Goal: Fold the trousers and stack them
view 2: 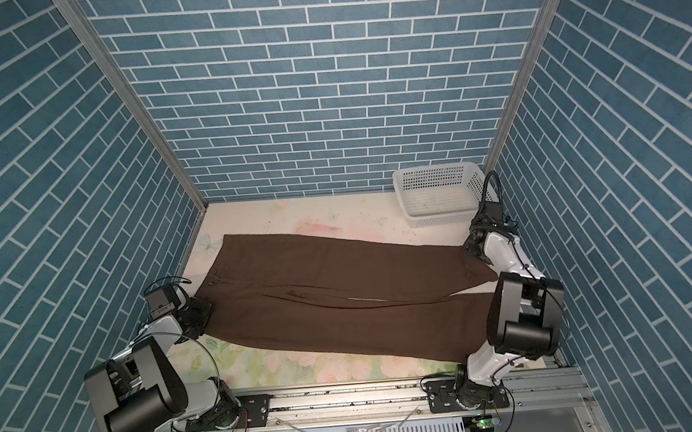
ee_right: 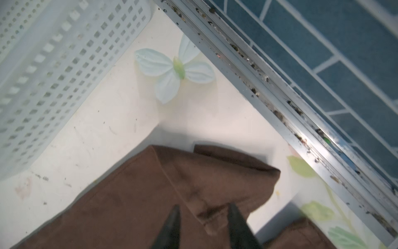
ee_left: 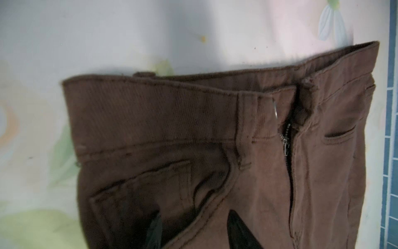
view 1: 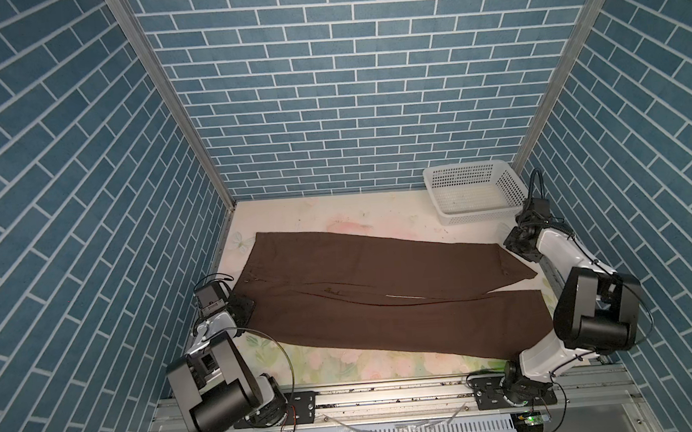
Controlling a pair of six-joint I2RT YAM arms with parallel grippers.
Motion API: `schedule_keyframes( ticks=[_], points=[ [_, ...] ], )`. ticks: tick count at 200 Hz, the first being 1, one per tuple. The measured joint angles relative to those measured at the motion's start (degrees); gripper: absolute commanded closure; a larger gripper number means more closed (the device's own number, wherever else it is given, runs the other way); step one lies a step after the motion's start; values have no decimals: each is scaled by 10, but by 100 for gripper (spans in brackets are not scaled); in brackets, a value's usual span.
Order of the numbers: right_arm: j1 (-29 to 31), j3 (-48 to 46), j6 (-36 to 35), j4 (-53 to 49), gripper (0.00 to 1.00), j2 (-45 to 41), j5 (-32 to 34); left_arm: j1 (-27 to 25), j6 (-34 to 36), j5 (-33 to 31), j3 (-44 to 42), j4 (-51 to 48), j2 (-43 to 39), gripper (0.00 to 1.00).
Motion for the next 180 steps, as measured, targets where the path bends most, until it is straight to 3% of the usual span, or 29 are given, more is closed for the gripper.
schedule_keyframes(
  ticks=[24,83,119,180],
  points=[
    [3,-53,9,1,32,-16,3,-6,1,-7,0,-36,-24,40],
    [-3,-59,10,25,29,94,-1,-57,-9,-29,0,-87,-64,38],
    [-14,-2,27,30,35,142,-3,-82,-13,-48,19,-110,-47,40],
    [-31,100,37,19,31,217,-8,-106,-14,-64,60,-134,-24,40]
  ],
)
